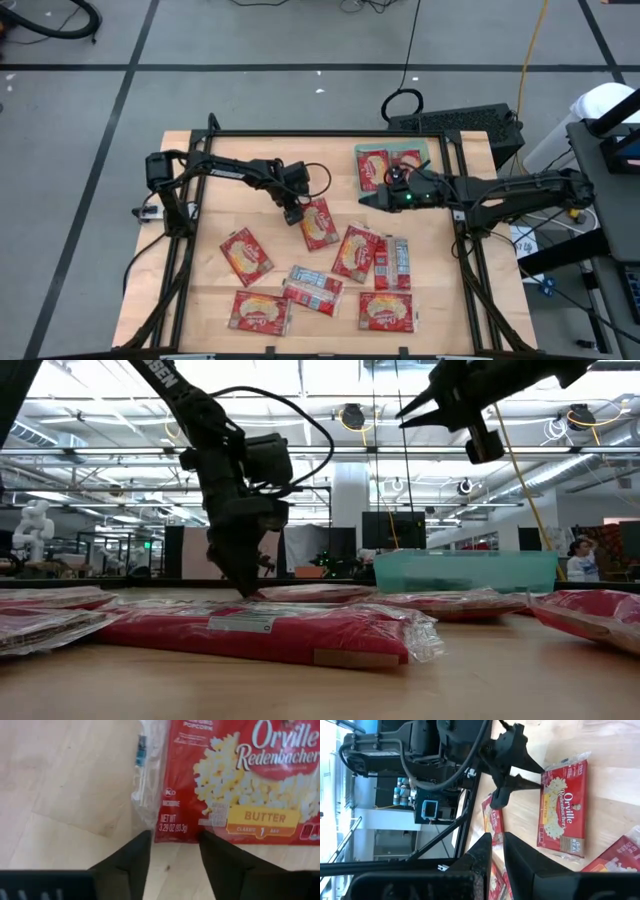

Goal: Sort popcorn bags into baskets
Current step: Put the red popcorn bag into the light blue bin

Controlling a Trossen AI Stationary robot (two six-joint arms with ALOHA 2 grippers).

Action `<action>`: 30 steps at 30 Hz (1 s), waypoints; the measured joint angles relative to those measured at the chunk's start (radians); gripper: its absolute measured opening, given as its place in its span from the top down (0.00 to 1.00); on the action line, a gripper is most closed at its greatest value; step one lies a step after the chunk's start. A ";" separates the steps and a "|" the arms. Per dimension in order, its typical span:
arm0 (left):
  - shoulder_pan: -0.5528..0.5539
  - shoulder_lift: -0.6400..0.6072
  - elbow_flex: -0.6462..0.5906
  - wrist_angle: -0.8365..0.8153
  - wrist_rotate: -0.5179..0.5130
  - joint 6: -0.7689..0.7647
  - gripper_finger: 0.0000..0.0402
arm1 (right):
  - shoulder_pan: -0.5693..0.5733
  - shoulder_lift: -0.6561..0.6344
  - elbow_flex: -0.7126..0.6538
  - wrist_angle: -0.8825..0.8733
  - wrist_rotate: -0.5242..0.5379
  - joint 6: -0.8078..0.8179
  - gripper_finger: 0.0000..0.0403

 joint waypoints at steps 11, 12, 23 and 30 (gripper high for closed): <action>0.028 -0.091 -0.004 -0.047 0.079 -0.200 0.61 | 0.020 0.000 0.000 -0.001 0.014 -0.045 0.89; 0.027 -0.091 -0.004 -0.040 0.081 -0.215 0.58 | 0.020 0.000 0.000 -0.001 0.014 -0.051 0.89; 0.018 -0.022 -0.003 -0.025 0.014 -0.306 0.29 | 0.019 0.000 0.000 -0.005 -0.096 -0.077 0.89; 0.011 0.025 0.000 0.017 0.015 -0.260 0.35 | 0.017 0.000 0.000 -0.009 -0.120 -0.121 0.89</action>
